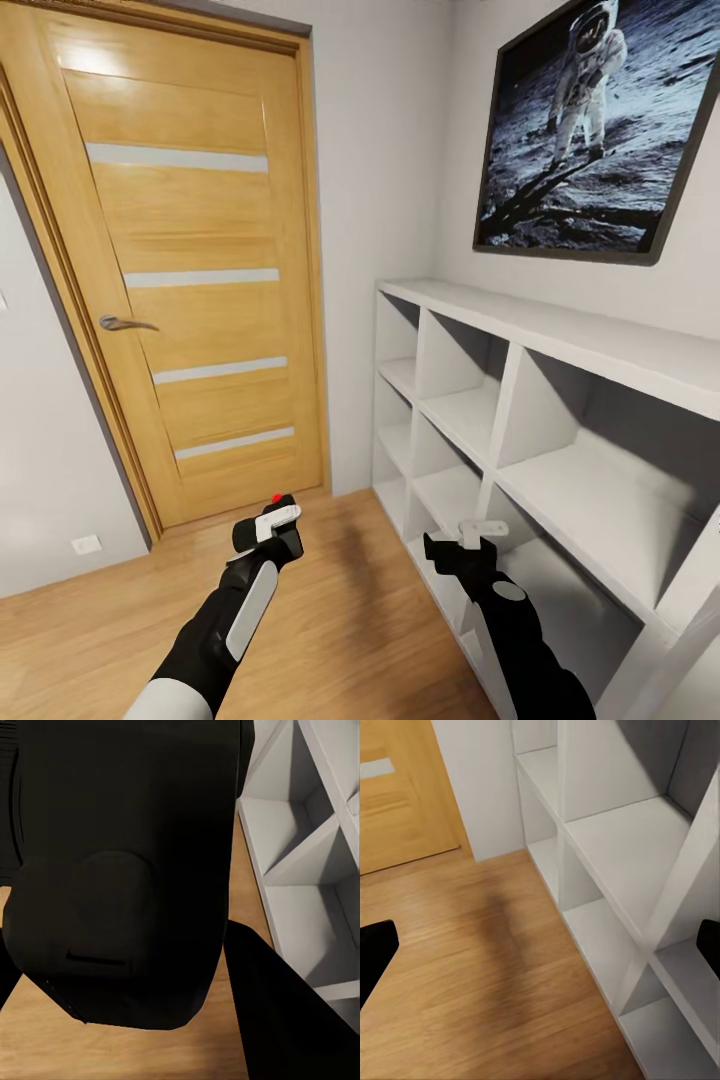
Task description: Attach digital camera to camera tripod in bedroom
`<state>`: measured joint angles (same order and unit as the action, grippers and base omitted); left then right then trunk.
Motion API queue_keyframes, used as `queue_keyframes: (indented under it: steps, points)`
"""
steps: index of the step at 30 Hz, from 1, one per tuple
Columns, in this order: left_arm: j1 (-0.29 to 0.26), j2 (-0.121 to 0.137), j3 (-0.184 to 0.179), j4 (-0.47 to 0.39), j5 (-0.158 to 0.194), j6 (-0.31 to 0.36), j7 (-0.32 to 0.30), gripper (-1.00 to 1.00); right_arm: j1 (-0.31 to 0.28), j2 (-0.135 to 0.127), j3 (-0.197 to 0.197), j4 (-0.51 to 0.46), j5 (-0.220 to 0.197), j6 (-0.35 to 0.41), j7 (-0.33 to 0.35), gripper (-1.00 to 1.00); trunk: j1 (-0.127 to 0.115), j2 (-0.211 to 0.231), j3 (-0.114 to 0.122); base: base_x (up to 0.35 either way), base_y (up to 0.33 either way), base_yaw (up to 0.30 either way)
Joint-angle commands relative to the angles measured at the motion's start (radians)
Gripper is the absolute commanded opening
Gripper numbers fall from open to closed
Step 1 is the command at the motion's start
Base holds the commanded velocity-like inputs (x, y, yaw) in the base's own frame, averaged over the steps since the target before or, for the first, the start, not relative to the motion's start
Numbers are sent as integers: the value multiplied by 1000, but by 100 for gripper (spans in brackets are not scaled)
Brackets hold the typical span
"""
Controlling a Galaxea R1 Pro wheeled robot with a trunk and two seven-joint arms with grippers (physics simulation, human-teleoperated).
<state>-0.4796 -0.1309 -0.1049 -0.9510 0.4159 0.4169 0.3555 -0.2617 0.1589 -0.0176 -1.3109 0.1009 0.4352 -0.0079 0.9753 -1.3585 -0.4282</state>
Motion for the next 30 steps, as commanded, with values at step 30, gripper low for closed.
queue_keyframes:
  steps: [30]
  points:
    - [-1, 2, -4, 14, 18, 9, 7, -100, -1, -5, -2, 70, 8, 6, 11, 100, -115, 210, 93, 0, 0, 0]
